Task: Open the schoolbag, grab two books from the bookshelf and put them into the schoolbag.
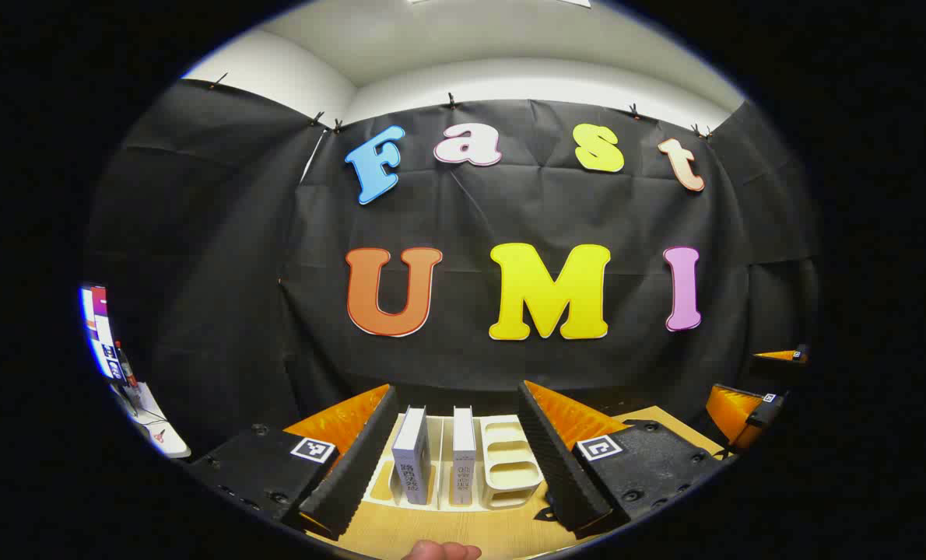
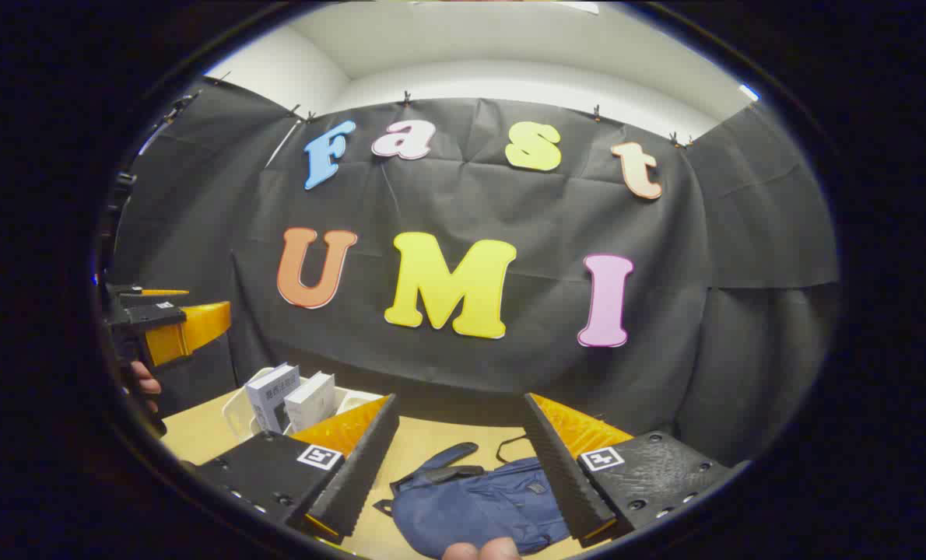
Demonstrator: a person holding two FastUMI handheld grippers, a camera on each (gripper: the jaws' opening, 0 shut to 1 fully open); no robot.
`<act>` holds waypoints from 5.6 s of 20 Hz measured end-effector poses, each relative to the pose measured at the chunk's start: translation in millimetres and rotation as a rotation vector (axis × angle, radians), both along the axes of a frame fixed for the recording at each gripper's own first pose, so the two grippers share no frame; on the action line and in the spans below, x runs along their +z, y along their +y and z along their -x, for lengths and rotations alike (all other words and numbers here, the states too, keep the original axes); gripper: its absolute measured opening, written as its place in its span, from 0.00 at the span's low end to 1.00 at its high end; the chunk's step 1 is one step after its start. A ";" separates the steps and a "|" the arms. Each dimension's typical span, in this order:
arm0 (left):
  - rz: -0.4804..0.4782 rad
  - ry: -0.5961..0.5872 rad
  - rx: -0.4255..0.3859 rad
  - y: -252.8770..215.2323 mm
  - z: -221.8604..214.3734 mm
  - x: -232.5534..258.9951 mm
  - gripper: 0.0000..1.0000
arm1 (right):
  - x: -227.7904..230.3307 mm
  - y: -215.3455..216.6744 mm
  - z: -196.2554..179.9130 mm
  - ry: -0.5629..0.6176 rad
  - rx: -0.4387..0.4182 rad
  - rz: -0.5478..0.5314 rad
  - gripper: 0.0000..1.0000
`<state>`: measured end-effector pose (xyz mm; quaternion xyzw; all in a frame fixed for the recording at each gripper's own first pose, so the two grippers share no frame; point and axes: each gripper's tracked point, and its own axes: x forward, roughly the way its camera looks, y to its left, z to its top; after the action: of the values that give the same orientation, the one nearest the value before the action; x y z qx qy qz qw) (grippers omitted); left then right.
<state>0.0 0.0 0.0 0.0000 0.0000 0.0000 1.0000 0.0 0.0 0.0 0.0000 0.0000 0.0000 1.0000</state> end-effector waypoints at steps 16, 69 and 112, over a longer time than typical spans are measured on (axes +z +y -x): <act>-0.038 -0.029 -0.083 -25.4 -1.5 8.8 0.96 | -6.8 4.1 -4.5 0.045 0.002 -0.037 0.95; 0.034 0.132 0.050 50.8 -7.1 -51.5 0.96 | -339.6 33.7 -52.4 0.963 -0.010 0.283 0.26; -0.074 0.742 -0.140 -13.3 -171.2 -127.5 0.97 | -194.7 -222.5 -131.6 0.895 0.057 0.008 0.00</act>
<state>171.2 -13.3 -127.5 0.0361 0.3623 -0.0682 0.9289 131.6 -222.5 -194.7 -0.0040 0.4325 0.0274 0.9012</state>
